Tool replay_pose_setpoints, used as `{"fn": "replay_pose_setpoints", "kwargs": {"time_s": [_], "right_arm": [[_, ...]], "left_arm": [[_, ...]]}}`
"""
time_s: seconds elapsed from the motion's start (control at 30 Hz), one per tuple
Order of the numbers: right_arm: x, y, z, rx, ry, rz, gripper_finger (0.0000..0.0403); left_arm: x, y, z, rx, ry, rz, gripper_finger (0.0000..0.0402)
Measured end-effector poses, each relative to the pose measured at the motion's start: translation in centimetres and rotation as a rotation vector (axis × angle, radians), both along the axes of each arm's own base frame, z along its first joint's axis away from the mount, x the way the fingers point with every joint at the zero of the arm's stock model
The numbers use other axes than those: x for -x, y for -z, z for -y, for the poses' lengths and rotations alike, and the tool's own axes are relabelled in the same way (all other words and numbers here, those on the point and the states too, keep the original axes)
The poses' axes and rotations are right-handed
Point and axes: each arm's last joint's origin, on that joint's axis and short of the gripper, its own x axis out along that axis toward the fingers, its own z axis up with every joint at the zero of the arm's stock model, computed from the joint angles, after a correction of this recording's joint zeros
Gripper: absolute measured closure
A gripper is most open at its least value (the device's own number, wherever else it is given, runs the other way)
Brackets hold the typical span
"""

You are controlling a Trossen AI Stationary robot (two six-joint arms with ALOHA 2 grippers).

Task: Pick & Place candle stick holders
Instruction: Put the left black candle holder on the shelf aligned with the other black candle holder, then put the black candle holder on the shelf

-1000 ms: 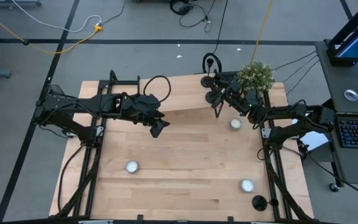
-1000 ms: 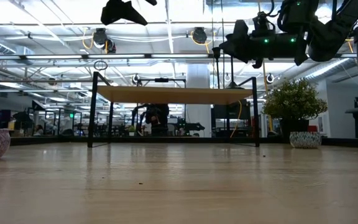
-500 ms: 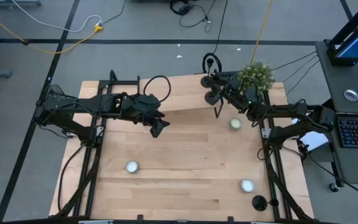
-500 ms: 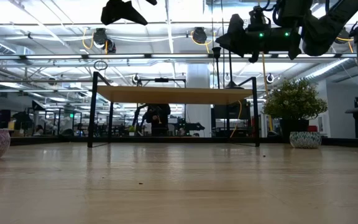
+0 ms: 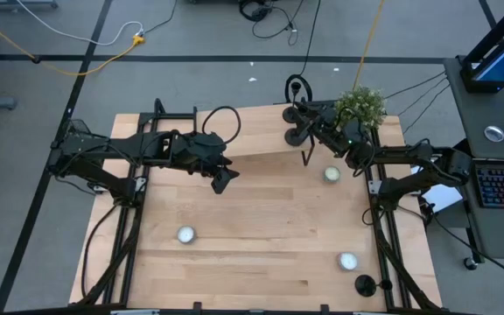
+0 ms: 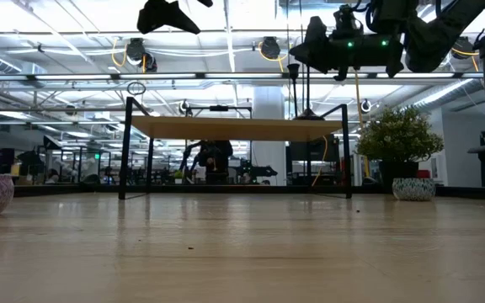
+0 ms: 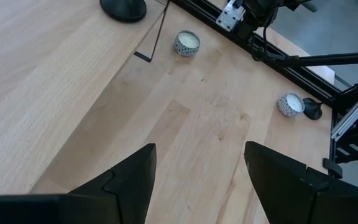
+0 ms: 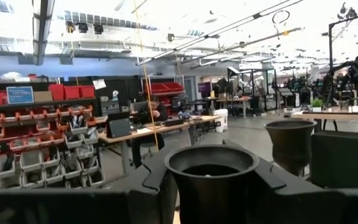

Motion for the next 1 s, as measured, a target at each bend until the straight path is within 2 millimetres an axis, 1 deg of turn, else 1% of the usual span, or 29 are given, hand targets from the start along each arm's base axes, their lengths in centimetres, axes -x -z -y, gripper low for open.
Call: {"fn": "replay_pose_setpoints", "kwargs": {"time_s": [0.2,0.47,0.6,0.7,0.8,1.0], "right_arm": [[0.0,0.0,0.0,0.006,0.003,-0.004,0.0291],[-0.8,1.2,0.3,0.000,-0.012,-0.032,0.0291],[-0.7,1.0,0.3,0.020,-0.016,-0.027,0.0283],[-0.7,1.0,0.3,0.022,-0.014,-0.031,0.0268],[-0.7,1.0,0.3,0.022,-0.014,-0.031,0.0244],[-0.7,1.1,0.3,0.018,-0.013,-0.040,0.0177]], "left_arm": [[0.0,0.0,0.0,-0.003,0.003,0.000,0.0149],[0.0,0.0,0.2,-0.001,0.010,0.000,0.0149],[0.0,0.0,0.5,-0.001,0.021,0.000,0.0149],[0.0,0.0,0.7,0.000,0.027,0.000,0.0149],[0.0,0.0,0.7,0.000,0.027,0.000,0.0149],[0.0,0.0,0.7,-0.008,0.032,-0.001,0.0149]]}}
